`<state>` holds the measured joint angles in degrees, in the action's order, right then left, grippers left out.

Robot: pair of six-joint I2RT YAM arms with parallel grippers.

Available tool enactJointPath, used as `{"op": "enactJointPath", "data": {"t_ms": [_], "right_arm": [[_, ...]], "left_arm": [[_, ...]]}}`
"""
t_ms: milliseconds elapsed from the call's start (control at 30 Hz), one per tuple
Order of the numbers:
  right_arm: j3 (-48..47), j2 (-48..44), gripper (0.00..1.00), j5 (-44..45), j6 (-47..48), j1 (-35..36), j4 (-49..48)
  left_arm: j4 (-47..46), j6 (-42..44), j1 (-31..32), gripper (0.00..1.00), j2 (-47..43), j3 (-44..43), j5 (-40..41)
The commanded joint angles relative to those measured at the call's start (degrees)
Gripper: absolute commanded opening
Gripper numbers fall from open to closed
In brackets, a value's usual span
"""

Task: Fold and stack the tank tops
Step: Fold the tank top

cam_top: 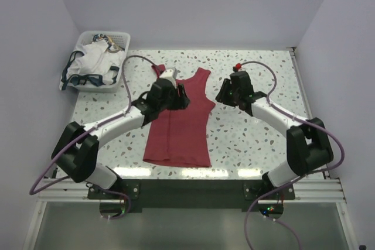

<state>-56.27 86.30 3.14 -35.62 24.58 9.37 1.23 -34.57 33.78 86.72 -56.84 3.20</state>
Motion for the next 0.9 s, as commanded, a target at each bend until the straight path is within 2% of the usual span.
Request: {"op": "enactJointPath", "data": {"t_ms": [0,200,400,567,867], "right_arm": [[-3.7,6.7,0.39,-8.4,3.1,-2.4,-1.5],[-7.3,14.9,0.41,-9.8,2.4,-2.7,-2.3],[-7.5,19.3,0.43,-8.5,0.5,-2.7,-3.8],[-7.7,20.9,0.4,-4.7,0.0,-2.7,-4.2],[-7.7,22.2,0.22,-3.5,-0.5,-2.7,-5.5]], "left_arm": [[2.1,-2.3,10.7,0.59,-4.7,4.6,4.1],[7.0,-5.5,25.3,0.58,-4.2,6.0,9.0],[9.7,-7.7,34.1,0.6,0.6,3.4,13.2],[11.1,-8.3,37.8,0.61,6.0,0.9,15.9],[14.0,-8.4,42.7,0.58,12.3,-3.5,20.2]]}}
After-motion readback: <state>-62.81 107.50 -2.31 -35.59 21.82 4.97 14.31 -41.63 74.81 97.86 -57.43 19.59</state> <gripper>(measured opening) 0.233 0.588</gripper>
